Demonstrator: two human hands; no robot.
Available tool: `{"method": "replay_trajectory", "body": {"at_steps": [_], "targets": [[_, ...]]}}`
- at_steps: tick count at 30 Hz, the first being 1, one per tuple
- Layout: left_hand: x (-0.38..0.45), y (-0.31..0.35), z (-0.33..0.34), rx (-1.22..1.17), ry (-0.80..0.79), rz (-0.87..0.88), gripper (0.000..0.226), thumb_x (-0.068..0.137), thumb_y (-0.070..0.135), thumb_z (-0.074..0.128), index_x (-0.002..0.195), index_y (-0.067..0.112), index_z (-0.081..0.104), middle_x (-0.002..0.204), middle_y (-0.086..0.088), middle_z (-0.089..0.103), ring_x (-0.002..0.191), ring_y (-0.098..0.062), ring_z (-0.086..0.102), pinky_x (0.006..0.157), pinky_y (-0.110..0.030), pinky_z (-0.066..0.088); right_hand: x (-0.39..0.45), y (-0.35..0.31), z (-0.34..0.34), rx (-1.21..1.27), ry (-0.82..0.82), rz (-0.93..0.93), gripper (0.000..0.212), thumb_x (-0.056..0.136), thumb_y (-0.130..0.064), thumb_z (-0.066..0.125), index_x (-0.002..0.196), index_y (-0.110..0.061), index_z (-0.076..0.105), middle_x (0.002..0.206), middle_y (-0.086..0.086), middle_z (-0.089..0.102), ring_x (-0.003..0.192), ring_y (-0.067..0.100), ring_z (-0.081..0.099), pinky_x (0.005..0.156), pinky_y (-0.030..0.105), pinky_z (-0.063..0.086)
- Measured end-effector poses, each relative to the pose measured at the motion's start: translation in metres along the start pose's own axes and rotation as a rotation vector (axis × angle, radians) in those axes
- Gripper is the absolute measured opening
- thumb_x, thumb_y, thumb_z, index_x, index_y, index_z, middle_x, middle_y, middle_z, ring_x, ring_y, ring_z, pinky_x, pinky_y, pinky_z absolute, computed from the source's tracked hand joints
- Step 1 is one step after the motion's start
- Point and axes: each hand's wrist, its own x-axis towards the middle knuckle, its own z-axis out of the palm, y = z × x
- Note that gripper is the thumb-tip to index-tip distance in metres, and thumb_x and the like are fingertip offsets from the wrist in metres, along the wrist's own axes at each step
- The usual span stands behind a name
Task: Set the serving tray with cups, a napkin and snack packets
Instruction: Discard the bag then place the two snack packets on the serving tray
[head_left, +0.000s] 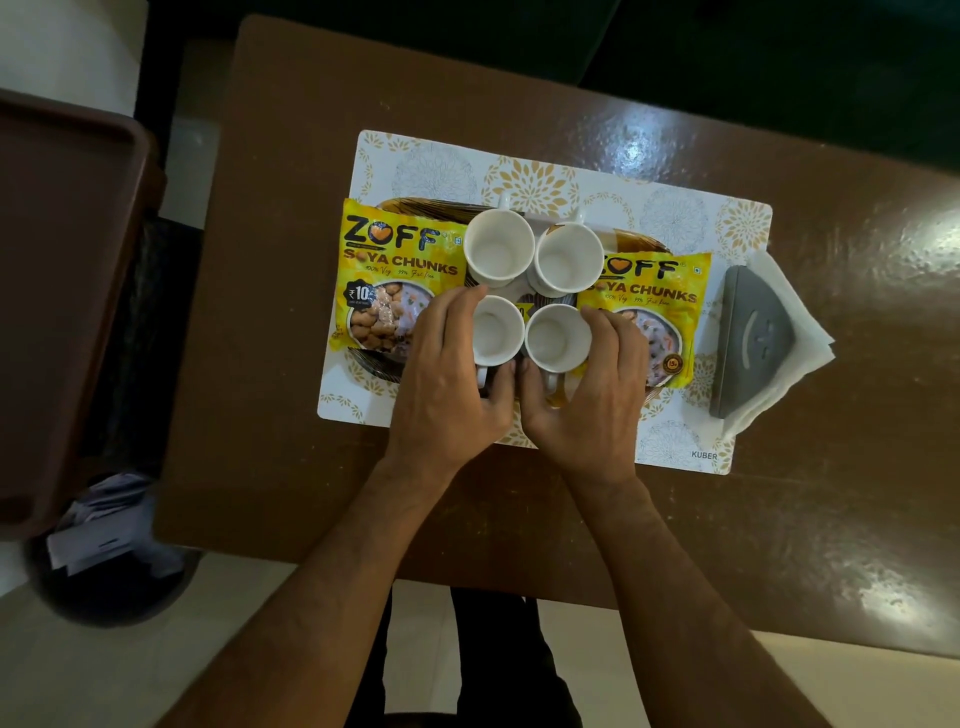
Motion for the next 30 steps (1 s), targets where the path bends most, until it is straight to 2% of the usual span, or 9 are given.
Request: {"method": "replay_trajectory", "body": {"at_steps": [8, 14, 19, 22, 24, 27, 30], "targets": [[0.000, 0.004, -0.012, 0.077, 0.000, 0.058, 0.068, 0.092, 0.035, 0.066, 0.148, 0.001, 0.047, 0.150, -0.015, 0.052, 0.143, -0.029, 0.047, 0.119, -0.042, 0.038, 0.001, -0.004, -0.010, -0.060, 0.005, -0.024, 0.069, 0.088, -0.039, 0.073, 0.137, 0.006, 0.056, 0.138, 0.022, 0.059, 0.133, 0.036, 0.053, 0.115, 0.043, 0.038], [0.002, 0.008, -0.027, 0.176, 0.082, 0.074, 0.070, 0.099, 0.037, 0.057, 0.155, -0.001, 0.039, 0.160, -0.019, 0.043, 0.152, -0.034, 0.036, 0.124, -0.050, 0.031, 0.013, -0.018, -0.020, -0.105, -0.019, -0.087, 0.073, 0.097, -0.043, 0.061, 0.150, 0.005, 0.046, 0.157, 0.020, 0.046, 0.153, 0.035, 0.036, 0.122, 0.052, 0.030], [0.009, 0.006, -0.049, 0.250, 0.089, 0.124, 0.068, 0.102, 0.037, 0.052, 0.155, -0.003, 0.038, 0.162, -0.020, 0.041, 0.155, -0.034, 0.033, 0.125, -0.053, 0.028, 0.023, -0.037, -0.023, -0.158, -0.078, -0.124, 0.077, 0.100, -0.048, 0.052, 0.155, 0.003, 0.037, 0.165, 0.019, 0.035, 0.159, 0.033, 0.023, 0.125, 0.055, 0.023], [0.014, -0.005, -0.061, 0.275, 0.073, 0.131, 0.068, 0.102, 0.036, 0.052, 0.157, -0.002, 0.036, 0.163, -0.019, 0.039, 0.156, -0.033, 0.031, 0.128, -0.050, 0.024, 0.030, -0.036, -0.027, -0.175, -0.086, -0.057, 0.078, 0.104, -0.054, 0.037, 0.159, 0.001, 0.030, 0.169, 0.018, 0.028, 0.160, 0.031, 0.019, 0.128, 0.053, 0.020], [0.015, -0.019, -0.067, 0.264, 0.066, 0.090, 0.066, 0.105, 0.038, 0.045, 0.158, 0.001, 0.033, 0.165, -0.016, 0.037, 0.157, -0.030, 0.030, 0.131, -0.046, 0.019, 0.032, -0.022, -0.028, -0.176, -0.083, 0.036, 0.078, 0.106, -0.056, 0.025, 0.160, -0.001, 0.028, 0.170, 0.017, 0.027, 0.160, 0.030, 0.018, 0.128, 0.052, 0.019], [0.015, -0.041, -0.068, 0.240, 0.025, 0.032, 0.062, 0.107, 0.035, 0.036, 0.161, 0.006, 0.029, 0.169, -0.012, 0.031, 0.159, -0.024, 0.024, 0.132, -0.045, 0.016, 0.029, 0.012, -0.029, -0.135, -0.066, 0.122, 0.068, 0.109, -0.047, 0.026, 0.159, -0.001, 0.032, 0.168, 0.017, 0.031, 0.159, 0.031, 0.021, 0.128, 0.054, 0.020], [0.015, -0.058, -0.065, 0.256, -0.018, 0.043, 0.060, 0.107, 0.028, 0.038, 0.161, 0.006, 0.028, 0.170, -0.012, 0.029, 0.160, -0.024, 0.021, 0.132, -0.045, 0.015, 0.021, 0.045, -0.034, -0.128, -0.078, 0.087, 0.055, 0.111, -0.032, 0.033, 0.157, -0.001, 0.036, 0.167, 0.016, 0.033, 0.159, 0.031, 0.023, 0.128, 0.054, 0.022]]}}
